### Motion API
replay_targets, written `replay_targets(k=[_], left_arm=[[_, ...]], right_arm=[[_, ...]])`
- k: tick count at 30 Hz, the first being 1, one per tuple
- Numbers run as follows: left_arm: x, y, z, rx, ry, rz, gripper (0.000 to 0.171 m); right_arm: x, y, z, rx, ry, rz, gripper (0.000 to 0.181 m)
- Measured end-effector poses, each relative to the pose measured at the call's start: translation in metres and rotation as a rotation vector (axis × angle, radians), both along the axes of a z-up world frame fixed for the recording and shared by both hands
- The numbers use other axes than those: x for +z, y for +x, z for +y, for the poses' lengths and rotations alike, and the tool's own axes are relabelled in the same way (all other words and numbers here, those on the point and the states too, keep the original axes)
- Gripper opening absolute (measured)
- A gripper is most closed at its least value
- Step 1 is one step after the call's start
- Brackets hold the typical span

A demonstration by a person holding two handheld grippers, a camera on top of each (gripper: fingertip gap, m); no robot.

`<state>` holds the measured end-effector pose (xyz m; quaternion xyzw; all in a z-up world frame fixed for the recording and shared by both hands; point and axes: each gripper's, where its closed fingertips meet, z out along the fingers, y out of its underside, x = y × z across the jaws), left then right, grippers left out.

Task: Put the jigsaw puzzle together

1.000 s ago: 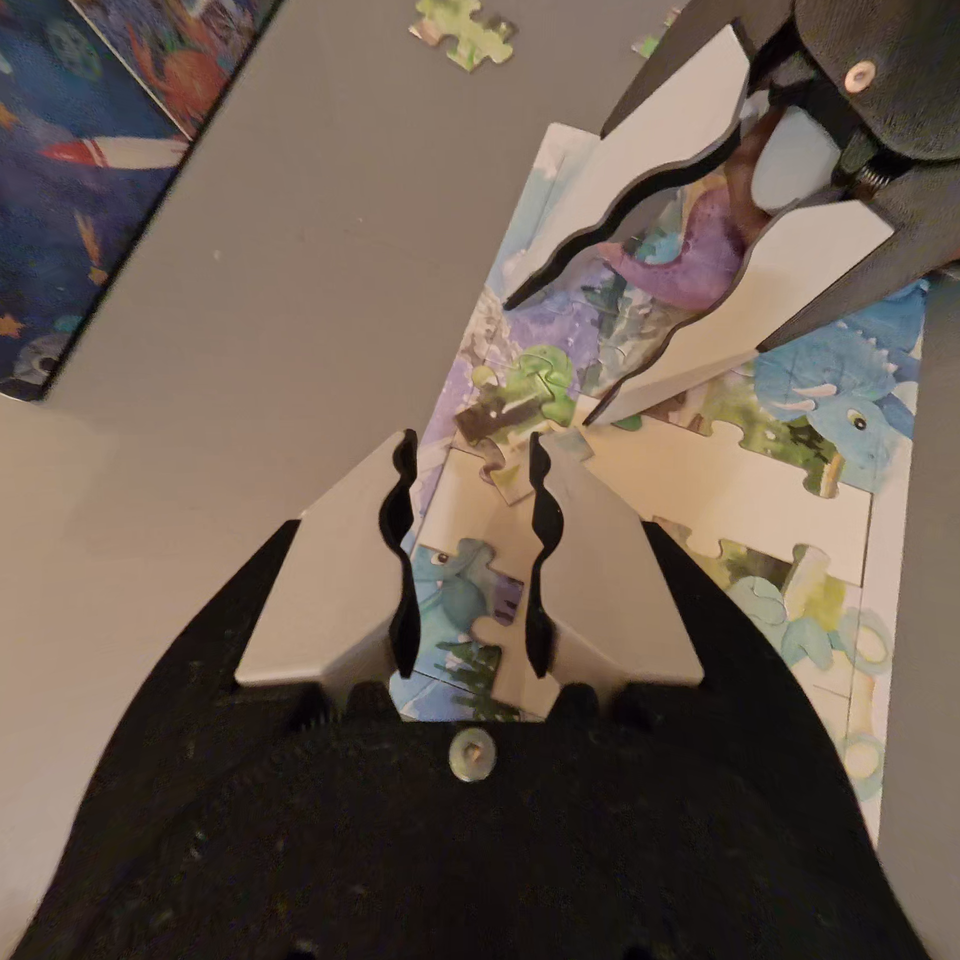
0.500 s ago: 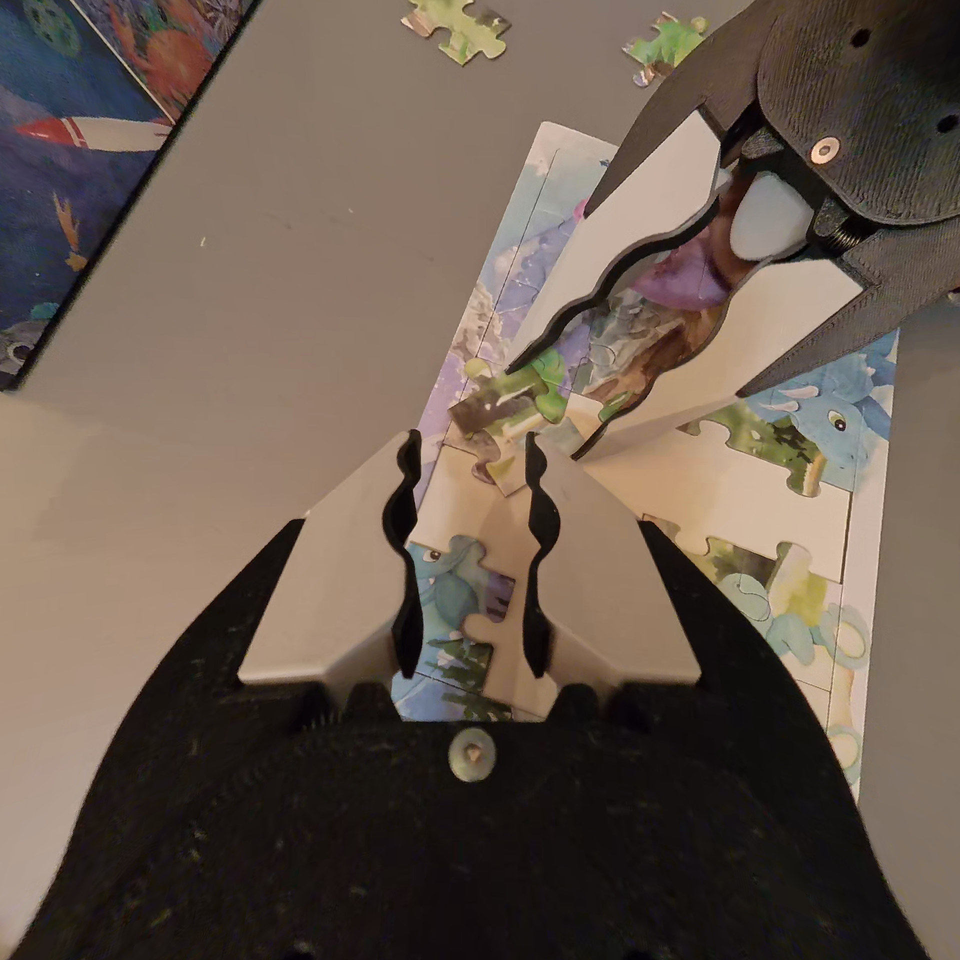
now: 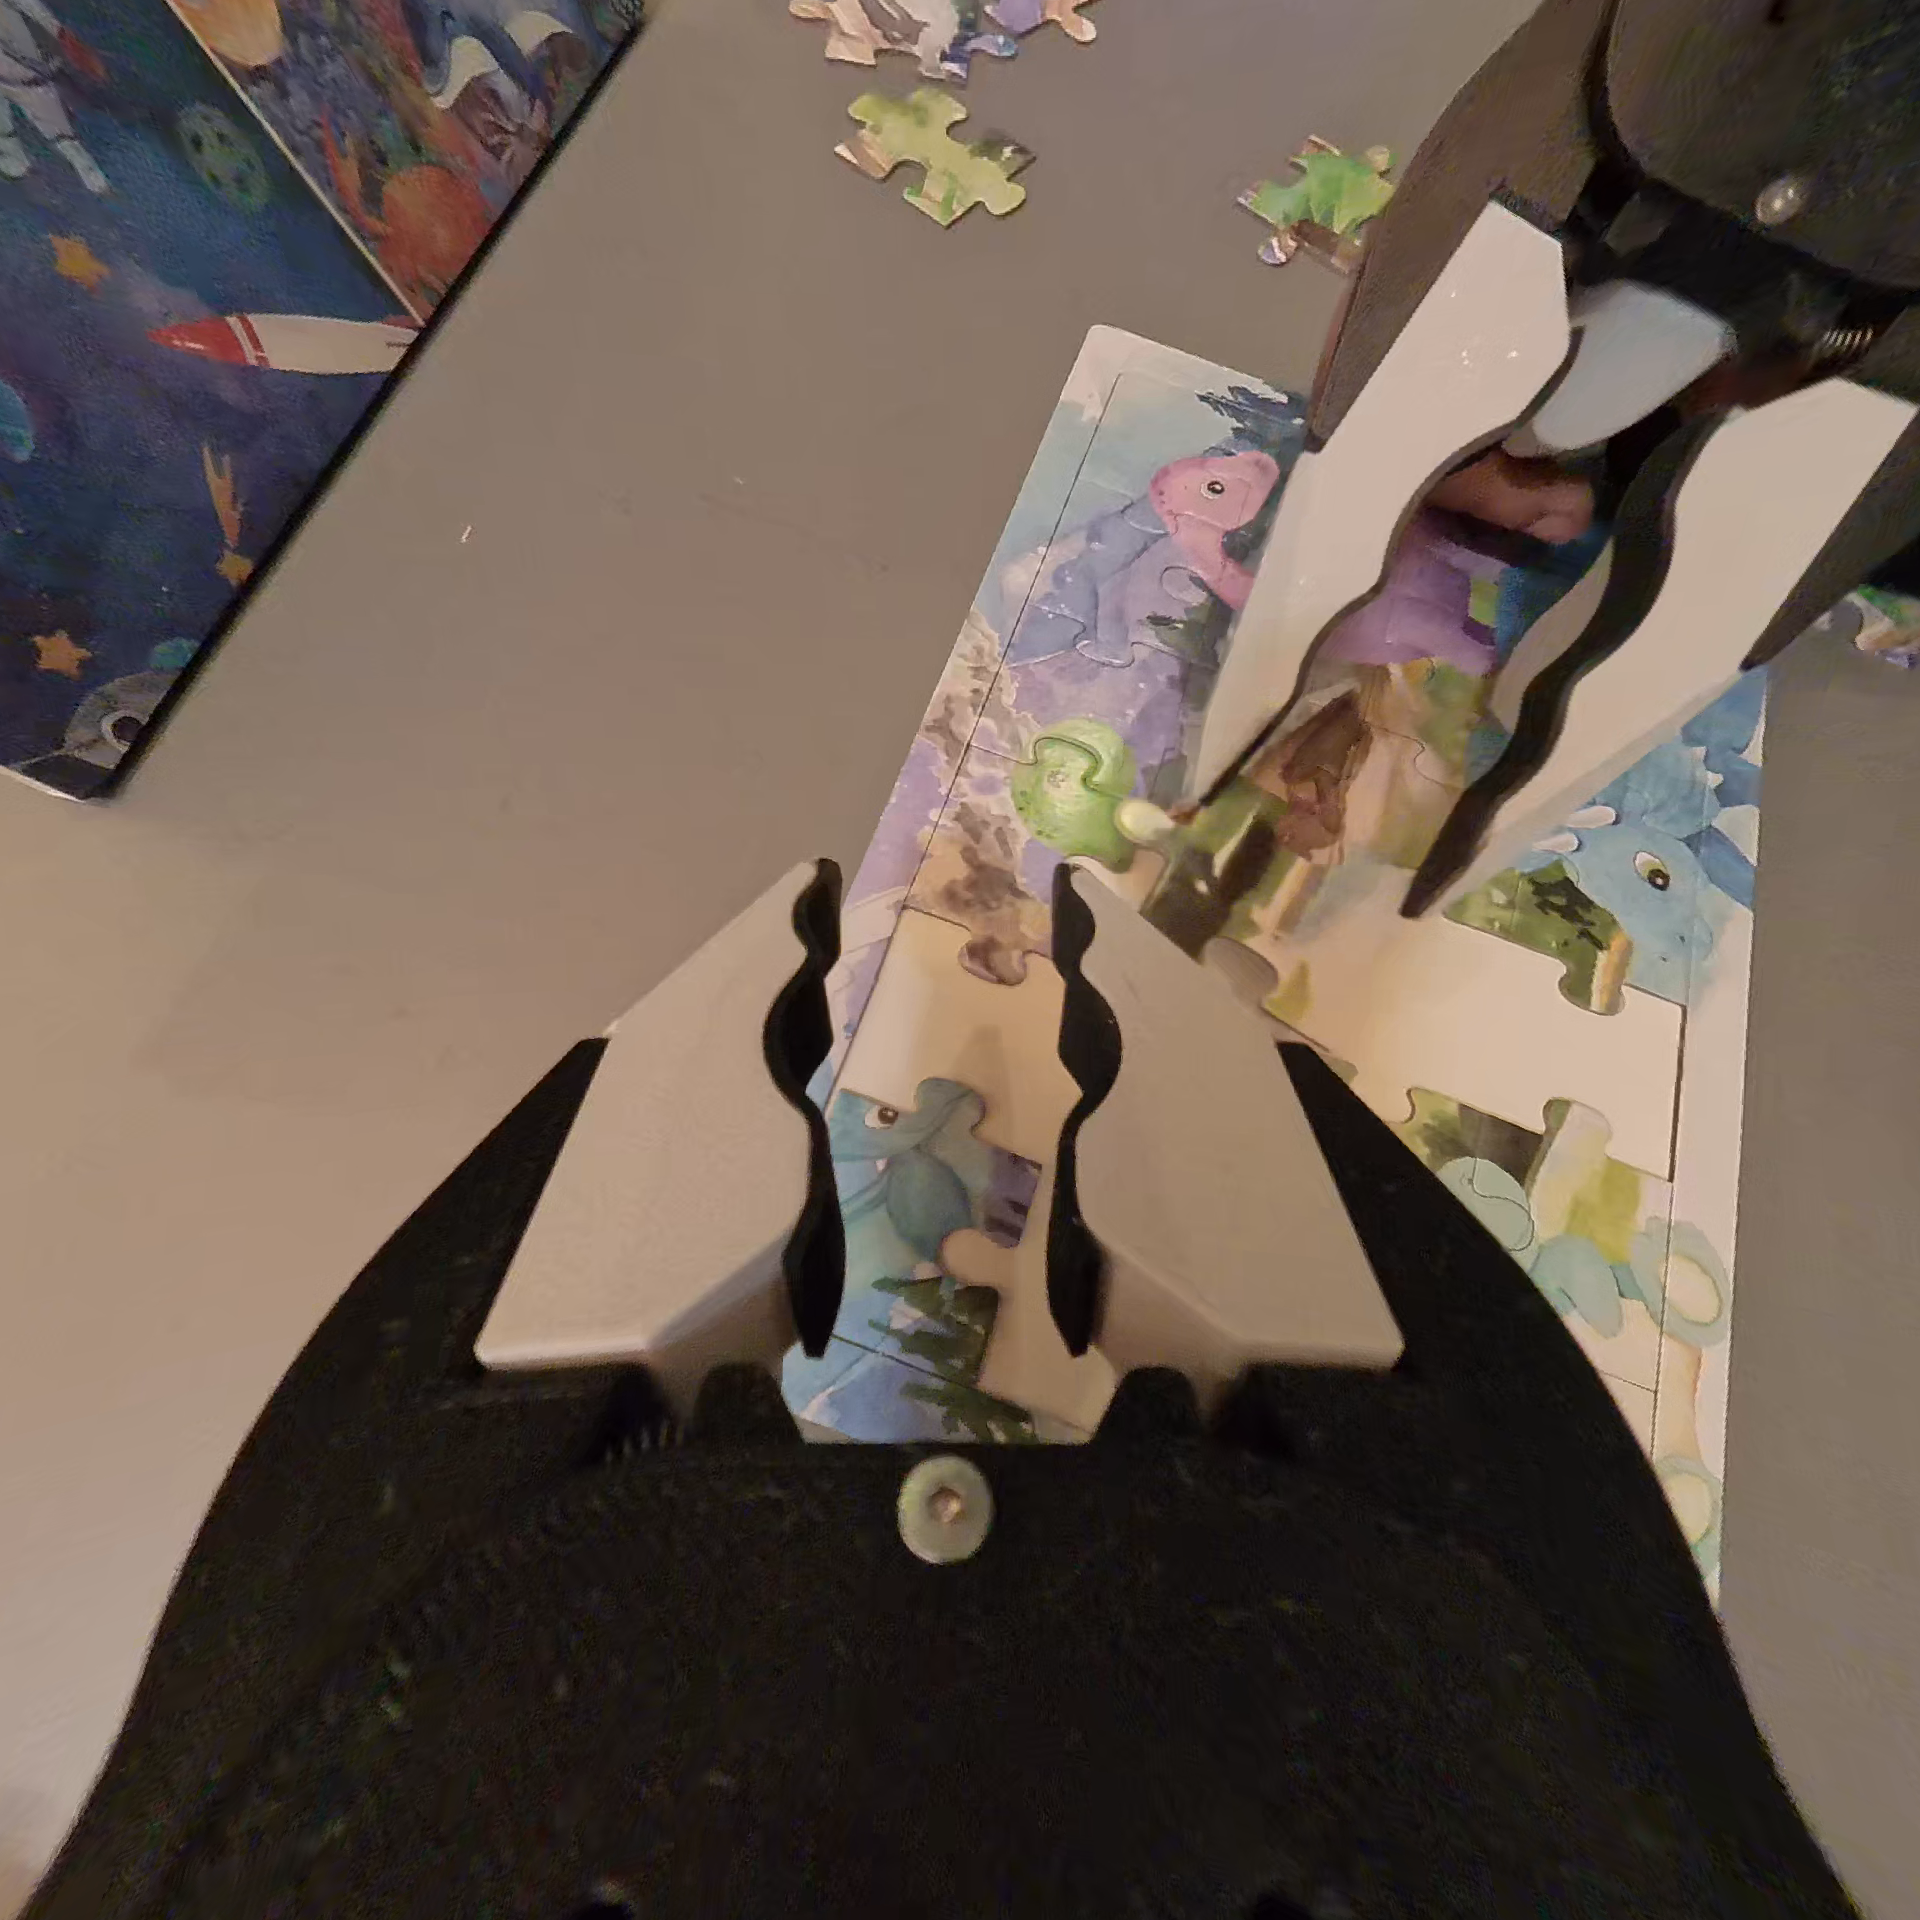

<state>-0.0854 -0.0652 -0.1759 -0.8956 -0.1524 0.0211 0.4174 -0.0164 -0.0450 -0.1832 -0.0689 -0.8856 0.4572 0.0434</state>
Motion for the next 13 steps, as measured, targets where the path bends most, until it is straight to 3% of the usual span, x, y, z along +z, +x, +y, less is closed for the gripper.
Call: replay_targets(k=[5,13], left_arm=[[-0.005,0.008,0.004,-0.046,-0.018,-0.005,0.040],[-0.011,0.014,0.005,-0.077,-0.043,-0.012,0.040]], right_arm=[[-0.003,0.003,0.000,0.122,0.052,-0.002,0.045],[-0.011,-0.003,0.003,0.150,0.088,-0.017,0.045]])
